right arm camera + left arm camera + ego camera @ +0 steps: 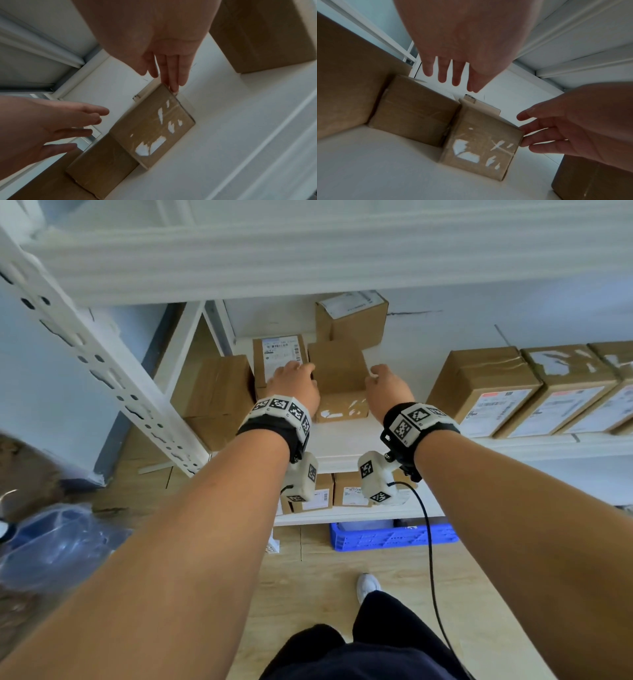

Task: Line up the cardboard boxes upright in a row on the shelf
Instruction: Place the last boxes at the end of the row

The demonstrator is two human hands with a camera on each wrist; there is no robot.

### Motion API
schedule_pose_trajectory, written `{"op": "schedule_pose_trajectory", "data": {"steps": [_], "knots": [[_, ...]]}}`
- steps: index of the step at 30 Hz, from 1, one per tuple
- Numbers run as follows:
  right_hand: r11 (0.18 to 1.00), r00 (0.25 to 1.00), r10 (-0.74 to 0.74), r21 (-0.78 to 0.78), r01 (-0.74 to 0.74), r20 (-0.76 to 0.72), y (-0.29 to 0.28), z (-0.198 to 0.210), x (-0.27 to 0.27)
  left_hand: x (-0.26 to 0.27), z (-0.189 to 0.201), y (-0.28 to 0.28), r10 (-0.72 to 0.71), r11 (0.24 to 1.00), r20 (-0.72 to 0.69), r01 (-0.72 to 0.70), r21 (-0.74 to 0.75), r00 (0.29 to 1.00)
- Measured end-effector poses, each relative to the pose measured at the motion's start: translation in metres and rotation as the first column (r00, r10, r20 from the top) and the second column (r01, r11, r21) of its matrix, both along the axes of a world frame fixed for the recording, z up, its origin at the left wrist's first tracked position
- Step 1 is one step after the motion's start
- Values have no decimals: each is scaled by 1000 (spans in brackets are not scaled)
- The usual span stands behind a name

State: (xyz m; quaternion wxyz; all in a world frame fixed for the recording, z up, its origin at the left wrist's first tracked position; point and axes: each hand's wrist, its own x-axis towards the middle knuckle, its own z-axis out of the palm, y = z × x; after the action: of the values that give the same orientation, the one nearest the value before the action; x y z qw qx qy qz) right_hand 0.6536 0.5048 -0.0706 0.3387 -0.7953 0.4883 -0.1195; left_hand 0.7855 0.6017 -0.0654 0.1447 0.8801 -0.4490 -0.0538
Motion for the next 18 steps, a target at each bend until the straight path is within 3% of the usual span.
{"op": "schedule_pose_trajectory", "data": {"steps": [7,13,18], "knots": [[992,999,44,-119,-43,-1,-24,-5,18,3,-5,-30,5,1000,2,-5,-12,1000],[960,997,74,-271,-64,27,-77,13,53,22,-8,-61,56,990,2,-56,127,998],[930,982,174,-316,-186,-67,-102,18,96,35,-24,-69,64,980,8,-65,188,998]]}}
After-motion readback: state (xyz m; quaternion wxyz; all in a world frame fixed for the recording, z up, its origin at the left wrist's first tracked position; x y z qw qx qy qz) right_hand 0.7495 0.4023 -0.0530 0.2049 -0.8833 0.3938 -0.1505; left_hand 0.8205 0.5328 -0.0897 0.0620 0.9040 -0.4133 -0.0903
